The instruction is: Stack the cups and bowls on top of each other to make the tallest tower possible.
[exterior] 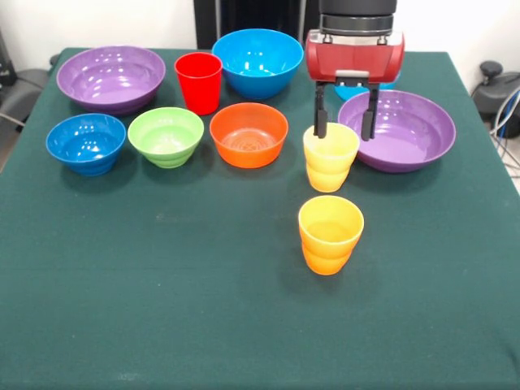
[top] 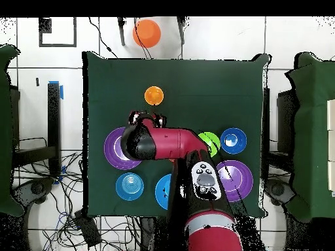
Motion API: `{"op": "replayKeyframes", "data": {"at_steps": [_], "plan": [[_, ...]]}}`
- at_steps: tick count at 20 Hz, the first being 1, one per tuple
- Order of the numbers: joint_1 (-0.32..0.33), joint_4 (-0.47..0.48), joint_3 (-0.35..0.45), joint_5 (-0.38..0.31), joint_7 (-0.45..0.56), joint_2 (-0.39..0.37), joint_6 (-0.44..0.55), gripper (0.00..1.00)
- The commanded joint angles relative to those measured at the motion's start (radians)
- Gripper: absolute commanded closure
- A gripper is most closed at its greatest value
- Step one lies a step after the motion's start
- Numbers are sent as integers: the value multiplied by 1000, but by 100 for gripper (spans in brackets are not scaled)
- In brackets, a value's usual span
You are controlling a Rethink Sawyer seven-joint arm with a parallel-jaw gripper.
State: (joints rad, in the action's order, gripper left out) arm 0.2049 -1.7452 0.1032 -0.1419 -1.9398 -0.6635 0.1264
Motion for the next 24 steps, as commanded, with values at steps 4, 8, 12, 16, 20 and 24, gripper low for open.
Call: {"op": "replayKeyframes", "data": {"at_steps": [4,8,12,16,20,24], "plan": [[-54,-80,5,-91,-85,58,-92,0],[-94,-52,-36,-73,-93,78,-101,0],[-128,-29,-71,-77,-74,85,-94,0],[-127,-45,-62,-70,-91,87,-127,0],[-92,-63,-23,-49,-124,96,-158,0],[-69,-66,-3,-41,-131,106,-166,0]]}}
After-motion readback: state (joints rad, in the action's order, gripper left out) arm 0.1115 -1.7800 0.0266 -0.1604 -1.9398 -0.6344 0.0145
